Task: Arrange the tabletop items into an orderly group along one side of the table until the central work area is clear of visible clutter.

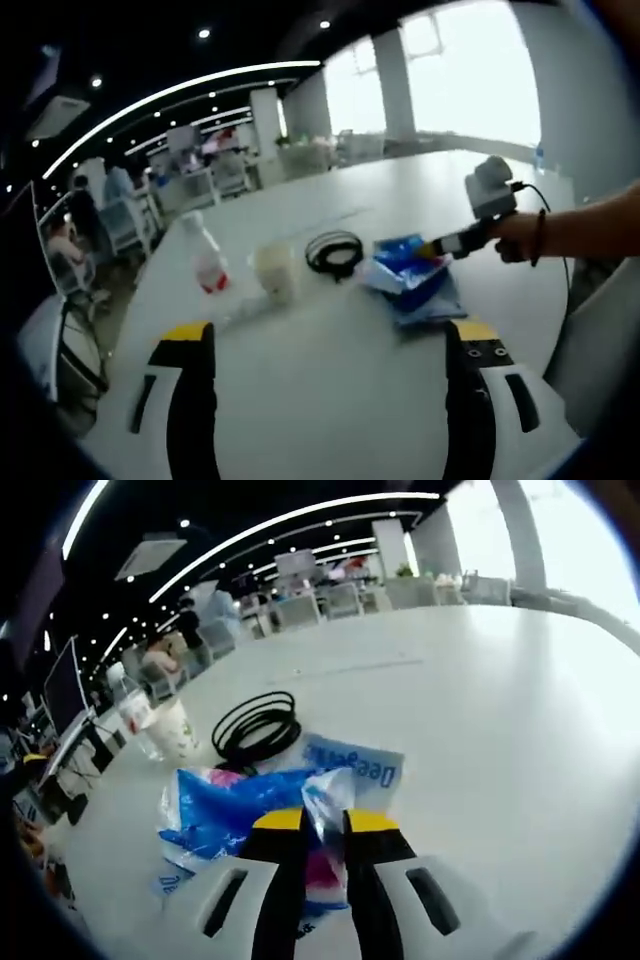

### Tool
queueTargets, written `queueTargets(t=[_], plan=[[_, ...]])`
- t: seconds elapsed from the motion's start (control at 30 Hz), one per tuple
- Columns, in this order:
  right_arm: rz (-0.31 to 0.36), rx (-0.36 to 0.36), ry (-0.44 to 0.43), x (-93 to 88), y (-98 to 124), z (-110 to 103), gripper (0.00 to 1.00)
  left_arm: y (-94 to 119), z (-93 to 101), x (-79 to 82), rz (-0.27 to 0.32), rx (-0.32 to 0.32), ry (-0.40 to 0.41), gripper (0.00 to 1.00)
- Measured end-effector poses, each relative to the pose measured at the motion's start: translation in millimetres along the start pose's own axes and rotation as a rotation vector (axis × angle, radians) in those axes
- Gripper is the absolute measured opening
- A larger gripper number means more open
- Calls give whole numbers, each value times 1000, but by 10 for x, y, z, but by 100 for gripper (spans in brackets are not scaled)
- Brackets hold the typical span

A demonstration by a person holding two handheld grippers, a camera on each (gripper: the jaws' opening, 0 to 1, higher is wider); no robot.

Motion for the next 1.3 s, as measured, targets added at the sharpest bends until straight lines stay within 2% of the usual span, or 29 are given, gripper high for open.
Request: queueTargets(t=[0.4, 0.87, 1.3], plan=[[-11, 45, -22, 80, 135, -35, 3, 3, 20, 1, 1, -15, 13, 92], [14, 50, 42, 330, 346, -68, 1, 30, 21, 18, 17, -20, 23, 90], [24, 26, 112, 598, 569, 77, 1, 35, 30, 22, 15, -23, 25, 91]])
Point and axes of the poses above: the point that each gripper's makers call its tool centre point, and the gripper's own axes: y roughly backward along the fingers, z roughly to its right, x roughly out of its top, the point moved 10 cm from there along y, roughly backward along the fingers, and after that the axes turned 8 degrees about x, right-handed, at the moved point
